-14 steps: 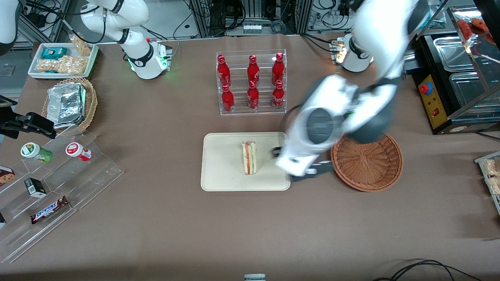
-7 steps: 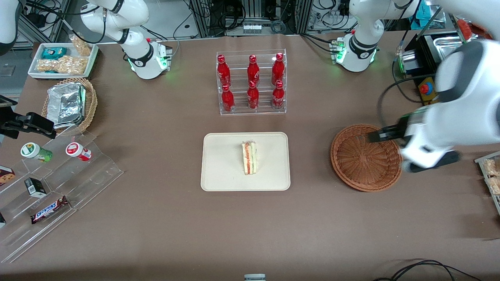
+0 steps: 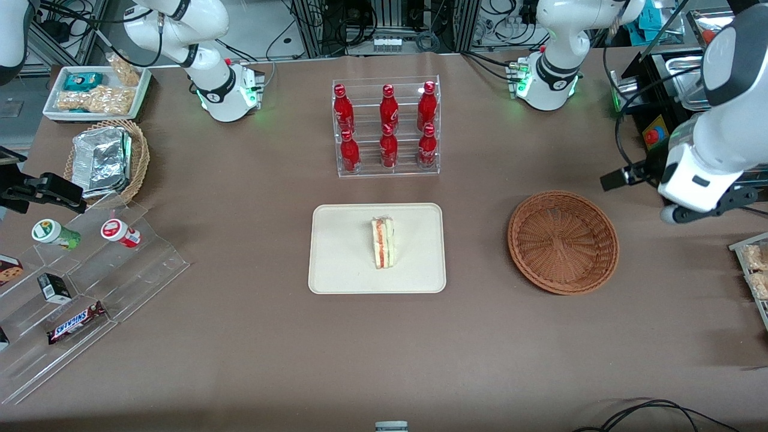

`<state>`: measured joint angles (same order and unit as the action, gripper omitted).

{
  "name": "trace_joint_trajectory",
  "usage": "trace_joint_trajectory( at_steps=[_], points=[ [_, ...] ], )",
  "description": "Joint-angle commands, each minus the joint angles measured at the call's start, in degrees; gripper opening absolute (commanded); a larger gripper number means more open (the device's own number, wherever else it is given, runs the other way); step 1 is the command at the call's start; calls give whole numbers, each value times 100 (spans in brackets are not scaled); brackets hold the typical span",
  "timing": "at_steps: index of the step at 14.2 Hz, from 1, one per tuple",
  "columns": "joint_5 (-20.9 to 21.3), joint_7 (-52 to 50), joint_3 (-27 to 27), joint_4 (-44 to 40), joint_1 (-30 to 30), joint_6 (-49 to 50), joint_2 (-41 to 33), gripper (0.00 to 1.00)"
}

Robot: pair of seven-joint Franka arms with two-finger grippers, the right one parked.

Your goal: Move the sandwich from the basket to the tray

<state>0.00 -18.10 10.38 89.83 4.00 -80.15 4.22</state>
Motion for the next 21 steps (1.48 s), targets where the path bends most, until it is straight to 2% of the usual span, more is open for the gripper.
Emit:
trace_joint_trajectory(
  at_steps=[1,4,9,12,18,19,20,21],
  points=[
    [61,527,34,45,224,105,-308,100],
    [289,527,52,-194,154,175,-299,100],
    [254,518,165,-282,127,184,-439,100],
    [194,588,175,-466,215,719,-545,100],
    [246,571,157,-467,268,650,-571,100],
    [220,536,175,-484,416,650,-571,100],
    [167,527,401,-476,974,641,-571,100],
    [158,527,551,-467,1015,589,-571,100]
  ],
)
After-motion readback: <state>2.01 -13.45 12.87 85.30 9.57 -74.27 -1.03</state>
